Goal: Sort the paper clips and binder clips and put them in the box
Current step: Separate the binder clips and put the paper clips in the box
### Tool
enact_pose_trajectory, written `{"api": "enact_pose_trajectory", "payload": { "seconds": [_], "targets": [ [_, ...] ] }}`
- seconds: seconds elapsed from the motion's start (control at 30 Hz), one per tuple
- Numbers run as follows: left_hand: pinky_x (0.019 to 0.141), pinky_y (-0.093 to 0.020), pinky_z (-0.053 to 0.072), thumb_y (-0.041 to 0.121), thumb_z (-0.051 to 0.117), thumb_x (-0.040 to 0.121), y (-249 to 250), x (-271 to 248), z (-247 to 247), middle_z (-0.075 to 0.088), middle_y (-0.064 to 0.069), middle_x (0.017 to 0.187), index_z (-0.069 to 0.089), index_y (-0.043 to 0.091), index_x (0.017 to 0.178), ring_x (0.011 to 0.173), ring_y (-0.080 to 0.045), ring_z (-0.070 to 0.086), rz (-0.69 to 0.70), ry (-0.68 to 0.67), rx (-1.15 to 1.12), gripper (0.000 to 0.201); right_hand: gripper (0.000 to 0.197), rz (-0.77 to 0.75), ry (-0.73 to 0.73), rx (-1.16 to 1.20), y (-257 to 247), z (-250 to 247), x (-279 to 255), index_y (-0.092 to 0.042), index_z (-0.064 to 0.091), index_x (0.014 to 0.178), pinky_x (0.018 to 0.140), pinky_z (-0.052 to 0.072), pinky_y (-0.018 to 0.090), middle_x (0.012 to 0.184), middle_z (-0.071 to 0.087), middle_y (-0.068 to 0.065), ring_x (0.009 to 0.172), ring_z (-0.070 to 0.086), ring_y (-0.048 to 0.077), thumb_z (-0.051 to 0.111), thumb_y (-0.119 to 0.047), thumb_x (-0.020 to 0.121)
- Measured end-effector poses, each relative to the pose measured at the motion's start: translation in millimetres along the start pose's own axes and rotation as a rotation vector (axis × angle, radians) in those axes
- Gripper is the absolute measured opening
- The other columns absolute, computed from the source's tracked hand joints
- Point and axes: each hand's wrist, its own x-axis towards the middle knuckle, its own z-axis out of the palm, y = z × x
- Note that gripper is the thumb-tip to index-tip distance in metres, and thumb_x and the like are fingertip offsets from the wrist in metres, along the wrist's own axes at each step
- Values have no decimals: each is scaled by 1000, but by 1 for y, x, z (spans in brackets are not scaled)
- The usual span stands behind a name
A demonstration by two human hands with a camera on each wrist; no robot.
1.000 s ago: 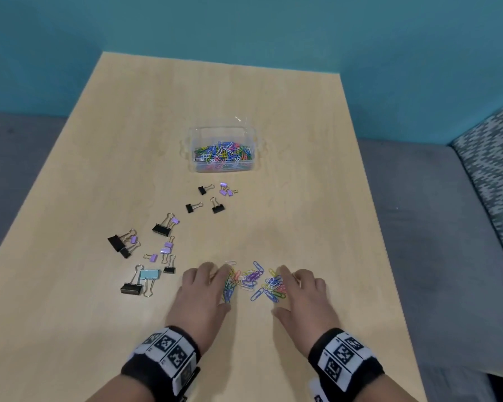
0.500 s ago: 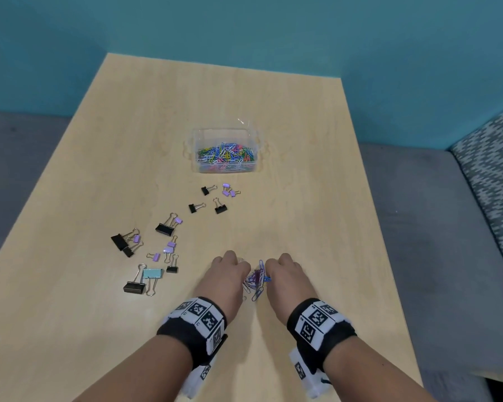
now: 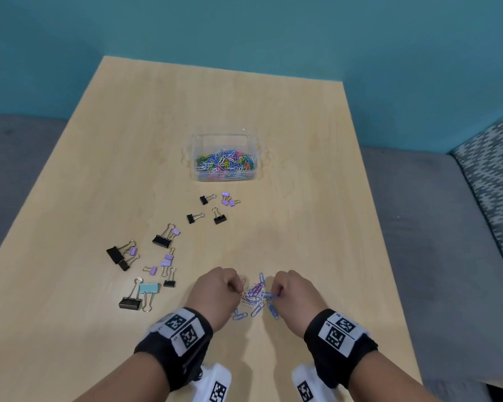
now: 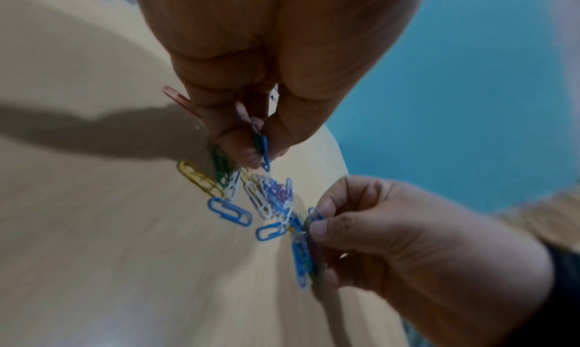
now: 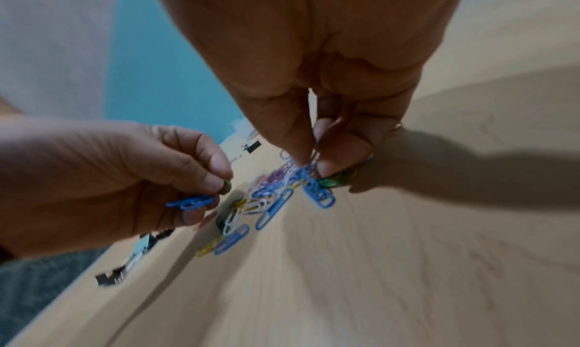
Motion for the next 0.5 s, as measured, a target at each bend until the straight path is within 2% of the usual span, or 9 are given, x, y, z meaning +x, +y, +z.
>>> {"api": "enact_pose_trajectory", "payload": {
  "seconds": [0.07, 0.17, 0.27, 0.33, 0.4, 0.47, 0.5],
  "targets": [
    [53, -22, 43, -2, 59, 70, -2, 1, -6, 55, 6, 56, 61, 23, 57, 49, -12, 50, -57, -36, -174, 28, 13, 32, -27, 123, 3, -4, 0, -17, 56, 73, 60, 48, 32, 77, 58, -2, 68, 61, 22, 51, -5, 72],
    [53, -29, 45, -6, 62, 69, -2, 2, -18, 58, 2, 53, 65, 19, 59, 49, -14, 51, -102, -52, -318, 27, 14, 90, -53, 333, 5, -13, -1, -15, 55, 67, 51, 50, 32, 59, 58, -3, 49, 55, 14, 51, -1, 68],
    [52, -28, 45, -7, 65, 72, 4, 5, -30, 56, 1, 52, 67, 16, 62, 50, -14, 49, -107, -47, -415, 25, 14, 31, -73, 378, 5, -24, 1, -16, 55, 68, 56, 47, 30, 63, 57, -3, 53, 52, 11, 55, -2, 70],
    [51, -25, 45, -6, 65, 73, 7, 7, -35, 56, 3, 51, 66, 18, 61, 48, -11, 49, -64, -55, -369, 26, 14, -144, -45, 105, 5, -25, 0, -21, 53, 71, 67, 44, 27, 83, 55, -7, 73, 52, 11, 56, -8, 73],
    [51, -24, 47, -6, 64, 73, 9, 8, -37, 57, 4, 51, 65, 19, 60, 46, -8, 50, -20, -79, -286, 28, 13, -337, 45, -239, 7, -15, -6, -24, 50, 76, 75, 47, 26, 105, 52, -5, 96, 48, 17, 58, -14, 72],
    [52, -25, 48, -8, 62, 71, 8, 6, -36, 58, 0, 53, 64, 19, 60, 47, -12, 55, -14, -112, -256, 29, 25, -404, 45, -409, 11, 0, -13, -25, 48, 77, 69, 54, 31, 119, 54, 3, 107, 50, 25, 64, -18, 59],
    [51, -25, 47, -8, 62, 70, 6, 6, -35, 58, -3, 54, 63, 19, 60, 47, -14, 57, -17, -123, -248, 29, 31, -428, 45, -462, 12, 7, -15, -26, 48, 77, 63, 55, 33, 119, 55, 5, 106, 52, 26, 66, -19, 53]
  ]
}}
